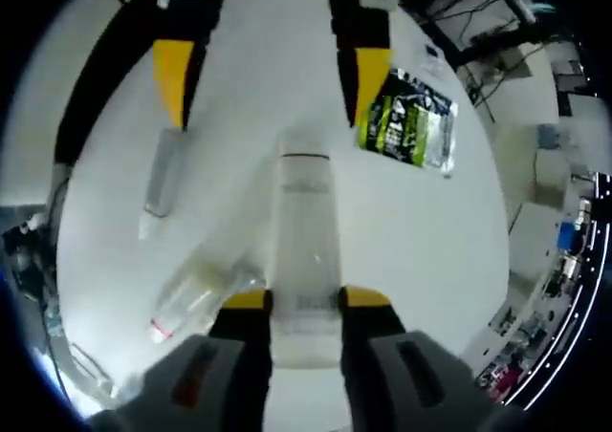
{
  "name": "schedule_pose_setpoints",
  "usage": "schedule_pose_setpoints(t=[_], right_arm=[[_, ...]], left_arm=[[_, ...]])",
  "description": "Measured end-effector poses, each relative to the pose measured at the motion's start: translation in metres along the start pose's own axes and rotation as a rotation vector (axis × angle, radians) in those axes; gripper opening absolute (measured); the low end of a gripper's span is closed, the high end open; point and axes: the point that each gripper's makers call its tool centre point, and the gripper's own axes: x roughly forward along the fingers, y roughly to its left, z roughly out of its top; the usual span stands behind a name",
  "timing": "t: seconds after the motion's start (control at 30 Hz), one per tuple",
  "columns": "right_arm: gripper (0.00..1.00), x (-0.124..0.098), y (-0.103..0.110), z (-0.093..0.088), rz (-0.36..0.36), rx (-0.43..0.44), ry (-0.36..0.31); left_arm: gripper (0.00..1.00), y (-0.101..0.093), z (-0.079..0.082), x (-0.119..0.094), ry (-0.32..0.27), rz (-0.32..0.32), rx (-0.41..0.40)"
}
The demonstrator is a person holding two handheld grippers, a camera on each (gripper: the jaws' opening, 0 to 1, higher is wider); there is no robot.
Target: Arrange the skincare products in the storage area until every visible bottle or jar stands upright without overlapping.
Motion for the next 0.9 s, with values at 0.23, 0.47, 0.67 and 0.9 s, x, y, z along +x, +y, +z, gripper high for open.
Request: schedule_pose_setpoints(t=[0.23,0.47,0.67,0.9], right_arm=[[0.24,-0.007,0.003,0.010,-0.014,-0.019,-0.015],[0.24,-0.015,0.001,0.022,-0.026,-0.025,-0.039],[0.24,-0.019,0.003,0.034,-0.031,-0.063,-0.056],[0.25,-0.020,0.005,0.031,-0.029,-0.106,-0.046]], left_arm=[[0.58,0.014,-0.001,0.018,0.037,0.052,0.035],[0.50,-0.004,-0.002,0.044,0.082,-0.004,0.130],[0.40,-0.004,0.004,0.049,0.058,-0.009,0.148],[0.33,-0.006,0.008,0.053,0.021,-0.004,0.129]])
